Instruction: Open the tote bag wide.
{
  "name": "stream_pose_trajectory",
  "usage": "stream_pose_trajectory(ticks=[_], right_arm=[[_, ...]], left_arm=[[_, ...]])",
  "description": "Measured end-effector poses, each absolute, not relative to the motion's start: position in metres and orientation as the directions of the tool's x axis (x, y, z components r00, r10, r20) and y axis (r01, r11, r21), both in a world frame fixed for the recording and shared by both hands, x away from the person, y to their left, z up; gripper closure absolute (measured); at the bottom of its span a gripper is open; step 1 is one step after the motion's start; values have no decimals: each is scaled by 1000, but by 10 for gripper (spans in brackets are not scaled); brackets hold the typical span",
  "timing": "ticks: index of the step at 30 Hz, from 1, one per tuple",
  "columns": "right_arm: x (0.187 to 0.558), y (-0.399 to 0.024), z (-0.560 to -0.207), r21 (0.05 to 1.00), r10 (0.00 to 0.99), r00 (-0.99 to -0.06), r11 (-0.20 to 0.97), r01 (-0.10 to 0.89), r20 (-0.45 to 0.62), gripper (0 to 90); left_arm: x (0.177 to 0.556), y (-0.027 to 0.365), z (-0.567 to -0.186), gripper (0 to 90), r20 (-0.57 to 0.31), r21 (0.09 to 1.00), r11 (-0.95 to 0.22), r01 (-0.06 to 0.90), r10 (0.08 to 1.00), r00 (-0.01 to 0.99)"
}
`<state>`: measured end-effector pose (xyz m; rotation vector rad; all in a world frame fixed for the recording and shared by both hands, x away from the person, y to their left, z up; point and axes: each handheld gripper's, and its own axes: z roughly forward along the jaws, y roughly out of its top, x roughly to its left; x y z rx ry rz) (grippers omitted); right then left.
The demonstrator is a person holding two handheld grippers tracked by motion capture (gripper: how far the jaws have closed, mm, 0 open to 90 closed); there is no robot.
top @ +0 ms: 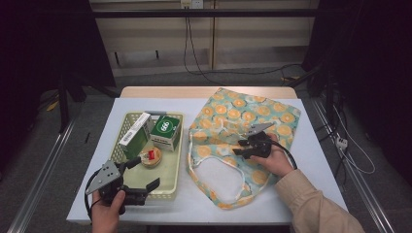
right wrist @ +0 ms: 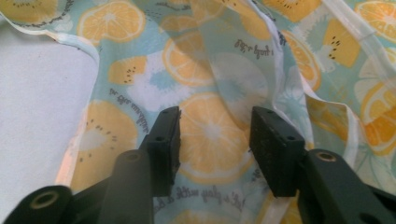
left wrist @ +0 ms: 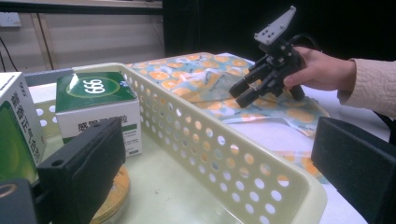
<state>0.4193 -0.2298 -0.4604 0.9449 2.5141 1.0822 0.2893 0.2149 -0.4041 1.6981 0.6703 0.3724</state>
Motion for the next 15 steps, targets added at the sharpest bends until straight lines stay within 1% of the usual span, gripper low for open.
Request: stream_pose_trajectory(ticks=[2, 4, 8, 10, 12, 15], right_arm=[[420, -230, -460, 717, 655, -755, 511, 474, 32, 588], [419, -229, -458, 714, 646, -763, 531, 457, 8, 585], [421, -230, -452, 734, 658, -753, 509, 449, 5, 563], [424, -233, -448, 746, 671, -741, 487, 454, 13, 536], [427, -236, -447, 738, 690, -724, 496, 459, -13, 502], [433, -242, -454, 722, 694, -720, 488, 490, 19, 491]], left_arm=[[289, 215, -404, 28, -110, 966, -120, 229, 611, 784], [289, 215, -404, 28, -110, 966, -119, 230, 614, 782], [290, 216, -404, 28, -115, 966, -116, 233, 616, 780], [290, 216, -405, 28, -113, 965, -118, 233, 615, 780], [290, 215, -405, 28, -108, 965, -126, 232, 613, 783], [290, 215, -405, 28, -107, 965, -128, 231, 609, 786]])
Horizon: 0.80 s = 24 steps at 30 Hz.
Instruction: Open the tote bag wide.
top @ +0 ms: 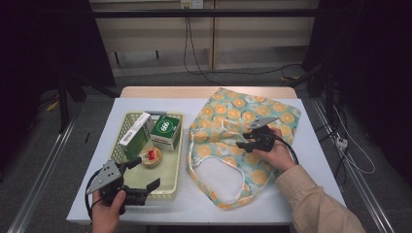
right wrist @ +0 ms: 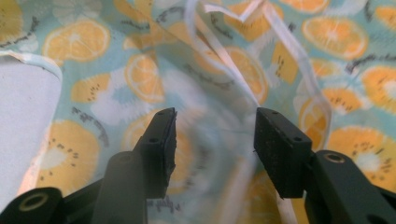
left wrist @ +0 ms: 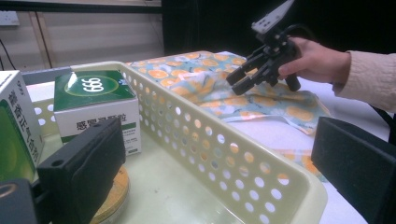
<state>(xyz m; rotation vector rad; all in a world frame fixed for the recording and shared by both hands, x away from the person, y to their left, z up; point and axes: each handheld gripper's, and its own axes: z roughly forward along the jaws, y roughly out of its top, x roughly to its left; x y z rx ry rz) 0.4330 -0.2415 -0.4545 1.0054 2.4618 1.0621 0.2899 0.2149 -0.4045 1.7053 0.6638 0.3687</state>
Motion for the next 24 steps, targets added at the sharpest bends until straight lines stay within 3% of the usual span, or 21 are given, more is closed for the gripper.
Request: stream_pose_trajectory(ticks=[13, 17, 23, 24], right_arm=[[428, -228, -456, 729, 651, -759, 504, 464, 33, 427], [428, -223, -461, 713, 645, -765, 532, 456, 8, 454], [436, -232, -462, 734, 675, -738, 489, 471, 24, 877], [438, -234, -463, 734, 686, -726, 468, 492, 48, 889]], left_arm=[[290, 215, -405, 28, -111, 964, -125, 234, 612, 783], [290, 215, -404, 28, -107, 965, -127, 230, 610, 786], [290, 214, -404, 28, -106, 965, -127, 228, 608, 787], [289, 214, -404, 28, -108, 965, -125, 229, 609, 786]])
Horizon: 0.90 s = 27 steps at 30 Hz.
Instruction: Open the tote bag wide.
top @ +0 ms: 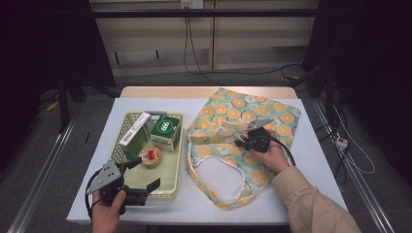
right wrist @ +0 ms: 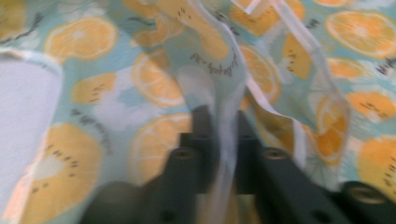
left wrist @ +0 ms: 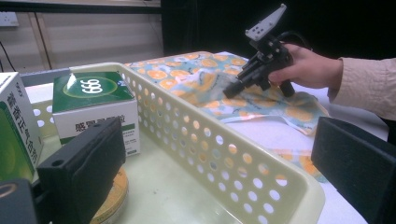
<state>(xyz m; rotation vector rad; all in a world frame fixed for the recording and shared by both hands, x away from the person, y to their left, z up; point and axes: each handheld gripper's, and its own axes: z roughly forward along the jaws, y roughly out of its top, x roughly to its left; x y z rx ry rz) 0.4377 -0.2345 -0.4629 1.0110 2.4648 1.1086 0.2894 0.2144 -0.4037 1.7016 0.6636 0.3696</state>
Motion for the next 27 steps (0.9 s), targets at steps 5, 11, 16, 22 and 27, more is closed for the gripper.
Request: stream_pose_trajectory(ticks=[5, 11, 16, 22, 27], right_arm=[[435, -234, -460, 712, 687, -719, 450, 539, 110, 899], [411, -225, -437, 725, 582, -787, 449, 522, 206, 899], [416, -231, -430, 758, 636, -761, 432, 489, 129, 887], [443, -241, -453, 756, 737, -661, 351, 553, 142, 884], [445, -235, -464, 746, 737, -668, 386, 542, 103, 685]], left_arm=[[290, 216, -403, 28, -108, 967, -119, 227, 614, 782], [289, 216, -403, 28, -118, 967, -110, 232, 612, 782], [289, 213, -402, 28, -112, 968, -112, 224, 607, 787], [290, 214, -403, 28, -119, 966, -110, 232, 608, 785], [290, 216, -403, 28, -115, 966, -114, 230, 611, 783]])
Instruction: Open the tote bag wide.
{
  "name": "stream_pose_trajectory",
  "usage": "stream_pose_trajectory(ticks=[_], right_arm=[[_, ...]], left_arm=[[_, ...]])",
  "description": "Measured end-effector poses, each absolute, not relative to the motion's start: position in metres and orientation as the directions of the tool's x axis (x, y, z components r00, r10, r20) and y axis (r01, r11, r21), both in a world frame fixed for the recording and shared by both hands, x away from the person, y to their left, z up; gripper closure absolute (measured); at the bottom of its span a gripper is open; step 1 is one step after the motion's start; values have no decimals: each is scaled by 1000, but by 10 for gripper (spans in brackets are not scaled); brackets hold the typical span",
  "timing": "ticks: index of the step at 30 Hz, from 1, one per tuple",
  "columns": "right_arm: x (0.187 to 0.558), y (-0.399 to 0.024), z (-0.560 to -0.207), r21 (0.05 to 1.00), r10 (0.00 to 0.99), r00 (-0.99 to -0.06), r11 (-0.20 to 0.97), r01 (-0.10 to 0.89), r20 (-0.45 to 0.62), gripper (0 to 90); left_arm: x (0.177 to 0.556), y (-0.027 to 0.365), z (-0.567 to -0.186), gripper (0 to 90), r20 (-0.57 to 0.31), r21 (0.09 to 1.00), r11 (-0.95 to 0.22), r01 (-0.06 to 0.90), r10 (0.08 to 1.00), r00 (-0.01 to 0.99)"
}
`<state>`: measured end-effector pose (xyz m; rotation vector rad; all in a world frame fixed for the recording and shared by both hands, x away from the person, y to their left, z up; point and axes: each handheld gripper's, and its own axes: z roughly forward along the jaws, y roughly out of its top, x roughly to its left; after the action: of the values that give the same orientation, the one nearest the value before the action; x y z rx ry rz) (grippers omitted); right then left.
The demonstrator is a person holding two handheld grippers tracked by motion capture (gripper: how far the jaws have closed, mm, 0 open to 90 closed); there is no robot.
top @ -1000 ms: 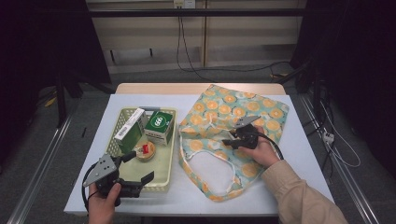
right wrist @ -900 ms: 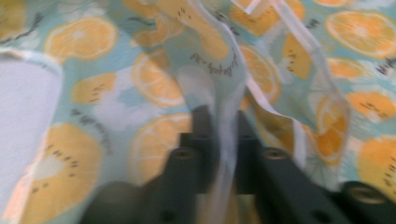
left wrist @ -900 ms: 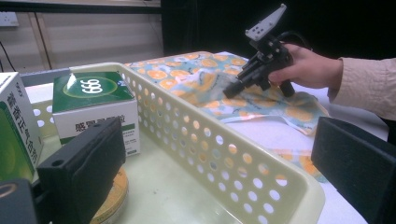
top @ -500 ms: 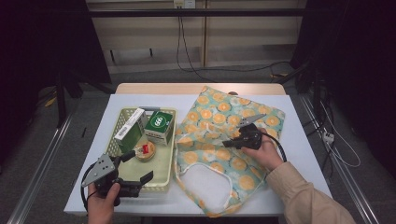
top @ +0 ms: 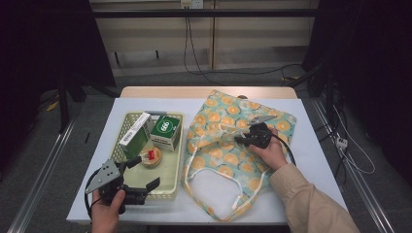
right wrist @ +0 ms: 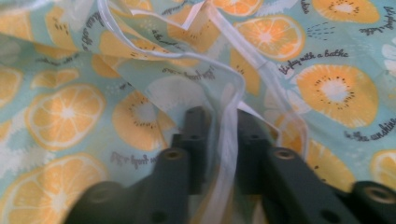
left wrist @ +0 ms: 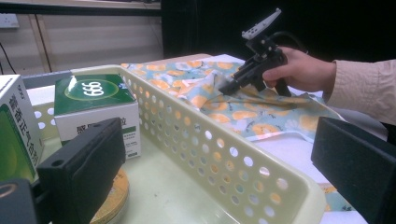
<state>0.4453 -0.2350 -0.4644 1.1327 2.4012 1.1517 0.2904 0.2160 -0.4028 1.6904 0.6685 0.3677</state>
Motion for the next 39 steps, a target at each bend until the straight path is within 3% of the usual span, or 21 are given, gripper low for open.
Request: stream_pose_trajectory(ticks=[3, 14, 18, 25, 30, 33, 39], right_arm=[[442, -232, -463, 739, 714, -686, 386, 551, 138, 533], [421, -213, -463, 721, 654, -755, 500, 480, 49, 284], [422, -213, -464, 728, 664, -747, 499, 470, 27, 363], [431, -222, -463, 735, 690, -724, 477, 482, 27, 662], [436, -228, -464, 741, 698, -715, 460, 490, 39, 815], [439, -229, -464, 737, 702, -711, 456, 498, 46, 874], [441, -228, -462, 722, 703, -708, 458, 519, 63, 897]], left_arm=[[290, 216, -403, 28, -116, 967, -111, 231, 612, 783], [291, 215, -403, 28, -113, 966, -115, 230, 612, 783], [291, 214, -403, 28, -108, 967, -121, 226, 608, 786], [292, 213, -403, 28, -114, 965, -120, 232, 603, 789], [292, 213, -401, 28, -124, 965, -108, 237, 610, 782], [292, 214, -401, 28, -126, 966, -103, 236, 612, 781], [292, 216, -400, 28, -126, 965, -104, 239, 618, 776]])
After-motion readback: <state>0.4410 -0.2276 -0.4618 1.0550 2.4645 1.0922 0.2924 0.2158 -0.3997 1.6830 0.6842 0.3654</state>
